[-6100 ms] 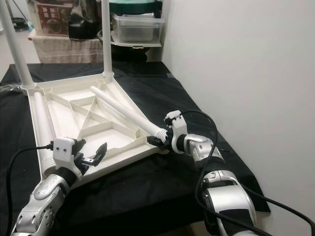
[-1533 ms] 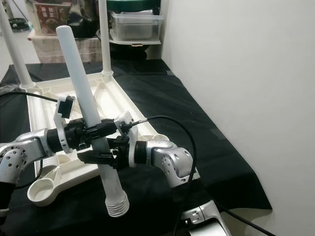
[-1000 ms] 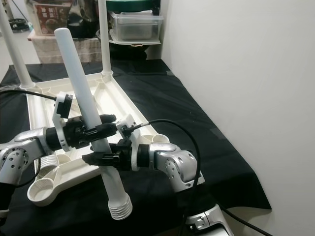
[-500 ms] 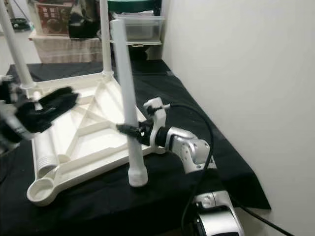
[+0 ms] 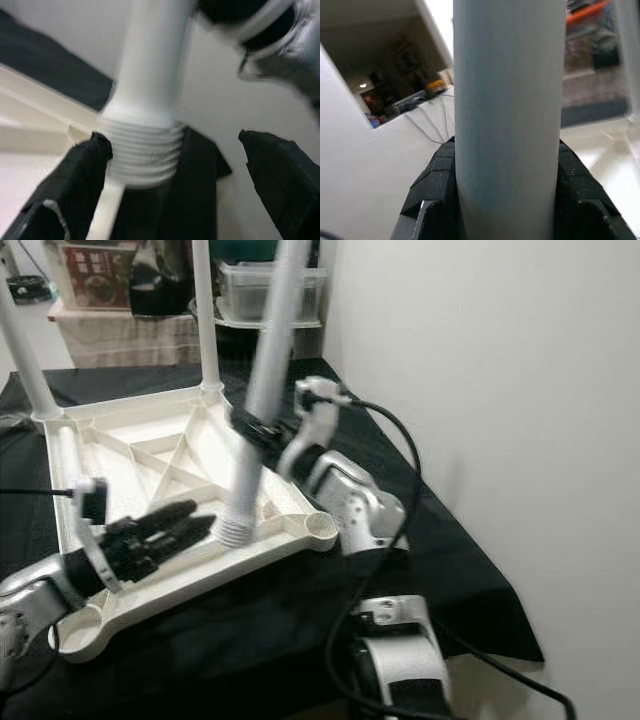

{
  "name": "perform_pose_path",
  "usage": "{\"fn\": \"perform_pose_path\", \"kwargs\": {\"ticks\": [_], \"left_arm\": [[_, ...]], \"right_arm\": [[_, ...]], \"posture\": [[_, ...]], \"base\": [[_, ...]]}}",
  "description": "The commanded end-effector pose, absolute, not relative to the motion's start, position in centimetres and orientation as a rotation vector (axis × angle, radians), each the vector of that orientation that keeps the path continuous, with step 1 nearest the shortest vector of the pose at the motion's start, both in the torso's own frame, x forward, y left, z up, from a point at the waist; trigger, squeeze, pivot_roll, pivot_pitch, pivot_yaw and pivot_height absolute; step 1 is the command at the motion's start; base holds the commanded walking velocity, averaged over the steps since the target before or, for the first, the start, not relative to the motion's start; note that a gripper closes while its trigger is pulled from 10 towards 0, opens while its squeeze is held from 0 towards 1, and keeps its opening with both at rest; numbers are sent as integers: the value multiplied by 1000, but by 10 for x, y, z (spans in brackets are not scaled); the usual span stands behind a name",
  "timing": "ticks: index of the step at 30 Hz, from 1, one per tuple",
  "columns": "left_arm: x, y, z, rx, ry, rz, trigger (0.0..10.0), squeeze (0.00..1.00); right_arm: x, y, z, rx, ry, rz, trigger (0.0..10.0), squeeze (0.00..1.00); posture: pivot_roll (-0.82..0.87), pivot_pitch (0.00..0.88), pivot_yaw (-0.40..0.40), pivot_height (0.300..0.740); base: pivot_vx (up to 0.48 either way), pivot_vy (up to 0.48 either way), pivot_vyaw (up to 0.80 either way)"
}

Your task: Building children table

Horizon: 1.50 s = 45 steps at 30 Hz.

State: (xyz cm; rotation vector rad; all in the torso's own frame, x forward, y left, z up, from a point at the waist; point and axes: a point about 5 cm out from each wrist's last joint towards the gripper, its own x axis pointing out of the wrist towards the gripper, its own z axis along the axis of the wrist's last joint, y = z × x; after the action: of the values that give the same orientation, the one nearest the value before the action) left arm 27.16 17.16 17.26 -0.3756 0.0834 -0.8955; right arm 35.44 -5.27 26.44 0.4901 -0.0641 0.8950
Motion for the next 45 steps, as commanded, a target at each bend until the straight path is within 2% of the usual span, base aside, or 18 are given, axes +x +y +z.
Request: {"fn": "perform_pose_path", "kwargs": {"ticks": [1, 6, 16, 17, 20, 28, 29, 30, 31, 32, 33, 34, 35, 45], "left_arm": [[275, 169, 170, -354, 120, -917, 10000, 0], [287, 169, 170, -301, 124, -924, 10000, 0], [289, 167, 171, -251, 103, -945, 10000, 0], [286, 164, 170, -237, 109, -976, 0, 0], [277, 159, 165, -200, 140, -1063, 0, 0], [276, 158, 164, -189, 146, -1082, 0, 0], [274, 157, 165, -180, 148, -1095, 0, 0], [274, 157, 164, -149, 147, -1095, 0, 0], [274, 157, 164, -149, 147, -1095, 0, 0], [272, 158, 164, -96, 152, -1109, 10000, 0], [270, 160, 164, -44, 163, -1120, 10000, 0], [267, 162, 164, 0, 172, -1135, 10000, 0], [265, 165, 165, 31, 183, -1152, 10000, 0], [259, 178, 166, 132, 238, -1183, 10000, 0]], "right_arm": [[346, -41, 275, 504, -89, 961, 0, 0], [331, -20, 280, 511, -91, 1059, 0, 0], [318, -17, 278, 517, -69, 1107, 0, 0], [317, -16, 276, 515, -62, 1108, 0, 0], [319, -16, 277, 521, -58, 1098, 0, 0], [319, -18, 281, 524, -61, 1095, 39, 0], [320, -18, 281, 516, -50, 1088, 10000, 0], [319, -19, 280, 514, -54, 1097, 10000, 937], [319, -19, 280, 514, -54, 1097, 10000, 937], [315, -21, 279, 483, -52, 1143, 10000, 1000], [309, -22, 274, 430, -32, 1204, 10000, 1000], [304, -24, 270, 383, -11, 1259, 10000, 792], [301, -26, 266, 347, 14, 1295, 10000, 0], [289, -28, 250, 297, 111, 1381, 10000, 0]], "posture": [[-8, 0, -67, 740], [-14, 0, -62, 740], [-19, 0, -65, 740], [-19, 0, -65, 740], [-20, 0, -65, 740], [-20, 0, -65, 740], [-16, 0, -69, 740], [-14, 0, -69, 740], [-14, 0, -69, 740], [-12, 0, -69, 740], [-11, 0, -70, 740], [-11, 0, -70, 740], [-11, 0, -70, 740], [0, 0, -78, 740]], "base": [[0, 0, 0], [0, 0, 0], [0, 0, 0], [0, 0, 0], [0, 0, 0], [0, 0, 0], [0, 0, 0], [0, 0, 0], [0, 0, 0], [0, 0, 0], [0, 0, 0], [0, 0, 0], [0, 0, 0], [0, 0, 0]]}}
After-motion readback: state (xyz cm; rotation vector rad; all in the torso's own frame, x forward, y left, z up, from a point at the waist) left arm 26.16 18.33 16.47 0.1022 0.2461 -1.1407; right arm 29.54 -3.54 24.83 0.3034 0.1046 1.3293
